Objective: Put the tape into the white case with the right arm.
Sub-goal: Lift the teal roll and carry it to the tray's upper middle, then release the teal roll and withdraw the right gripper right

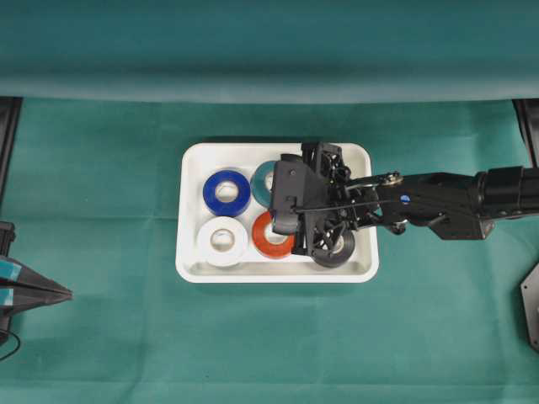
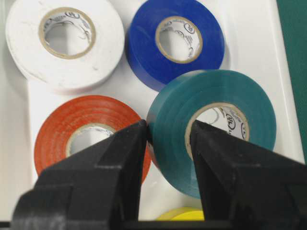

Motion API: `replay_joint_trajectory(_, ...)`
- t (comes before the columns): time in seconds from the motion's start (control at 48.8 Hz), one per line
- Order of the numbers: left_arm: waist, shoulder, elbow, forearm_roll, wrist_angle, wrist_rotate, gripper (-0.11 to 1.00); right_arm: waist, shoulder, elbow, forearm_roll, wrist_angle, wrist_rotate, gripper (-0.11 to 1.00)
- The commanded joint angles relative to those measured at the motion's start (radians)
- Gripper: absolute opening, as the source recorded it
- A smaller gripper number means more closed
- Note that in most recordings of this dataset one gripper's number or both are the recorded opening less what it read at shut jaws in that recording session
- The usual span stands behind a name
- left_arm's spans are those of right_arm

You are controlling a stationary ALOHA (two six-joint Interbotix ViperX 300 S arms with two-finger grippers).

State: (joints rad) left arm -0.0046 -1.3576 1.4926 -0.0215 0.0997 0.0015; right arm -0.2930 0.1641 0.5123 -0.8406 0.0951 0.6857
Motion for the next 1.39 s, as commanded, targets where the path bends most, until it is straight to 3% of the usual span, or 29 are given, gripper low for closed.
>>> replay_joint_trajectory(0.0, 0.002, 0.008, -0.012, -0.002, -0.009, 0.0, 0.0, -0.002, -0.04, -0.009, -0.003, -0.012, 0.0, 0.02)
replay_joint_trajectory(0.492, 0.002, 0.009, -0.011, -0.002, -0.009, 0.002, 0.0, -0.003, -0.032, -0.008, -0.003, -0.006, 0.003, 0.03)
replay_joint_trajectory(0.595, 0.002, 0.009, -0.012, -0.002, -0.009, 0.002, 0.0, -0.002, -0.032, -0.006, -0.003, 0.0, 0.003, 0.21)
replay_joint_trajectory(0.738, 0.002, 0.009, -0.012, -0.002, -0.009, 0.0, 0.0, -0.003, -0.032, -0.008, -0.003, 0.021, 0.006, 0.65)
replay_joint_trajectory(0.779, 0.002, 0.009, -0.012, -0.002, -0.009, 0.002, 0.0, -0.003, -0.035, -0.006, -0.003, 0.028, 0.006, 0.72)
replay_joint_trajectory(0.861, 0.002, 0.009, -0.012, -0.002, -0.009, 0.0, 0.0, -0.002, -0.046, -0.002, -0.003, 0.038, 0.006, 0.67)
replay_joint_trajectory(1.087, 0.002, 0.009, -0.012, -0.002, -0.009, 0.0, 0.0, -0.003, -0.123, 0.055, -0.003, 0.075, 0.006, 0.67)
replay_joint_trajectory(1.374, 0.002, 0.009, -0.012, -0.002, -0.009, 0.0, 0.0, -0.006, -0.282, 0.222, -0.003, 0.092, 0.006, 0.67)
